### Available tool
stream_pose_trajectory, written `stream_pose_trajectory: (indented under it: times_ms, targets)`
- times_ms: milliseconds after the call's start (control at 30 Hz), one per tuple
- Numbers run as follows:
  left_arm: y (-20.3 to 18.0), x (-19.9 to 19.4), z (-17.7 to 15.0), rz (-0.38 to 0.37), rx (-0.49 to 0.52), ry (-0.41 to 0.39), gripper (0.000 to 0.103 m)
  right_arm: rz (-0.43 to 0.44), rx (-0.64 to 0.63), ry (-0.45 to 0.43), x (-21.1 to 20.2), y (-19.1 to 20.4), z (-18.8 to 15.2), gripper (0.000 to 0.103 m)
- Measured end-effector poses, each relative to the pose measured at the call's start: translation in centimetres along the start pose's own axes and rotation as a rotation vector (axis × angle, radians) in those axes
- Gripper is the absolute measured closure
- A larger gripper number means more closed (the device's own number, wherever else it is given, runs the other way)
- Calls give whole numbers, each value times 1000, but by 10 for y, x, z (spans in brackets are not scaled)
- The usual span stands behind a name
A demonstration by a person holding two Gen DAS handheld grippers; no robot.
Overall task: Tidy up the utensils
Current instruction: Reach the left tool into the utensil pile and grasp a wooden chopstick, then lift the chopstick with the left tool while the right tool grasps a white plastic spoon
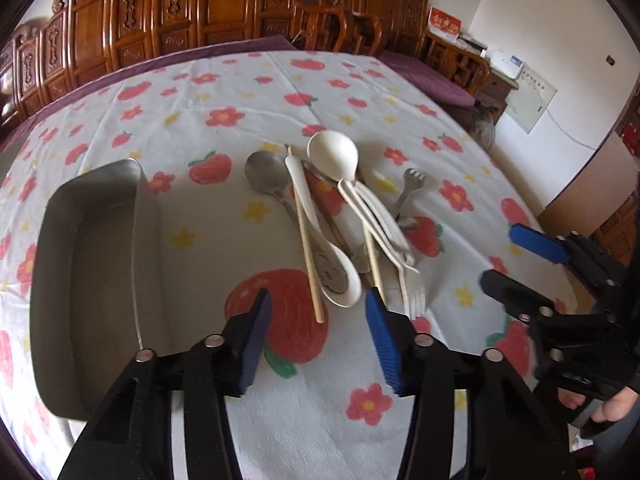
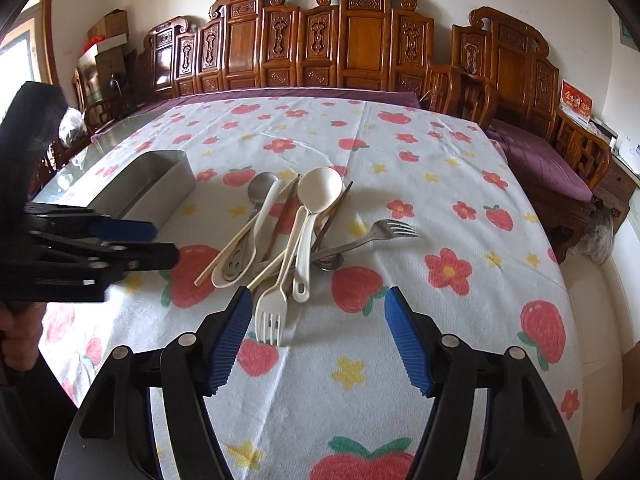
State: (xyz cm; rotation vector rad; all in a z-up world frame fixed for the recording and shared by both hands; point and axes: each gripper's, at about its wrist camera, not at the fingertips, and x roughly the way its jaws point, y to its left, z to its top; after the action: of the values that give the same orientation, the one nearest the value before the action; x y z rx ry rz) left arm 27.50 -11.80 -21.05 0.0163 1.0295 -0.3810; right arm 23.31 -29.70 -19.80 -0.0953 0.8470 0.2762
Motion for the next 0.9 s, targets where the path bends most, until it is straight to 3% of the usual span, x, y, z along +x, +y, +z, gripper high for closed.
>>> stream_pose_trajectory:
  times_ms: [167, 333, 400, 567, 667, 733, 900]
  targets:
    - [4, 30, 6, 26, -5, 44, 75, -4, 1, 9, 4, -1, -2, 33]
    - [5, 43, 16, 15, -10, 47, 77, -4, 16, 3, 3, -4, -1, 33]
    - [7, 50, 19, 12, -19, 56, 85, -2, 15, 0, 2, -3, -1, 33]
    - [16, 60, 22, -21, -60, 86, 90, 4, 5, 0, 2, 1, 0, 33]
    - [20, 63, 21, -61, -83, 97, 90, 4, 2, 2, 3, 3, 1, 33]
    - [22, 63, 20, -78, -93, 99, 98, 6, 5, 3, 4, 3, 1, 33]
    - [22, 49, 18, -70, -89, 75, 99, 7, 8, 17, 12, 4, 4, 33]
